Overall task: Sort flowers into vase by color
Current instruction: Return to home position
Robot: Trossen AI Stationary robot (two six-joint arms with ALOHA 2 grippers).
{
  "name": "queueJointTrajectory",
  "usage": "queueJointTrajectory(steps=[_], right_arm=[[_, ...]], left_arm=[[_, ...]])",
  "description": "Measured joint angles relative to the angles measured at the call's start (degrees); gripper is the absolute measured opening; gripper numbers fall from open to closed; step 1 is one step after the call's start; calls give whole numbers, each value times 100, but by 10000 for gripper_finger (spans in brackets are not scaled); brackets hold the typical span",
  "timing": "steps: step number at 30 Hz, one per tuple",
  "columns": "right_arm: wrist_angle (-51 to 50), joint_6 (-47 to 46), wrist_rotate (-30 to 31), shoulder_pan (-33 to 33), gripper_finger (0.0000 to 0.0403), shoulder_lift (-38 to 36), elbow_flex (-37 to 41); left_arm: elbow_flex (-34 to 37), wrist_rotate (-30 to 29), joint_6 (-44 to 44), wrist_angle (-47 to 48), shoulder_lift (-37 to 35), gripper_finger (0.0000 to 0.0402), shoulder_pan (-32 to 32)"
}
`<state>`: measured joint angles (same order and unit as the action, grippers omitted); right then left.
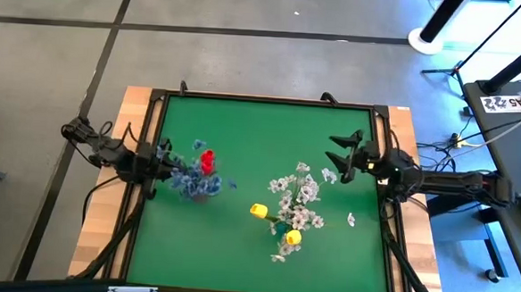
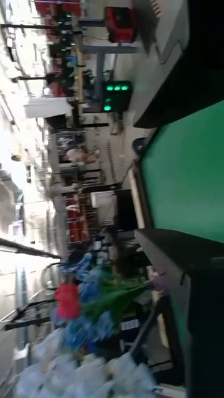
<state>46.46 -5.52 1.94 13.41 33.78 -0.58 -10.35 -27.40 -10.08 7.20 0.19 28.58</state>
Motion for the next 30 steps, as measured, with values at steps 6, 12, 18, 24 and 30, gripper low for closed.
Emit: queueJointTrajectory(steps=[6, 12, 18, 24, 30], right_arm=[[34, -189, 46, 315, 275, 489, 7], [489, -313, 45, 562, 275, 992, 11], [754, -308, 0, 819, 275, 1344, 13], [1056, -352, -327, 839, 275, 1409, 15], [1028, -328, -415, 837, 275, 1370, 15]], left_arm=[[-16, -556, 368, -29, 0, 1, -4], [347, -296, 1125, -1198, 0, 2, -130], [521, 446, 1450, -1807, -2, 2, -344], [281, 1327, 1677, -2008, -1, 2, -345], [277, 3230, 1921, -2460, -2, 2, -342]])
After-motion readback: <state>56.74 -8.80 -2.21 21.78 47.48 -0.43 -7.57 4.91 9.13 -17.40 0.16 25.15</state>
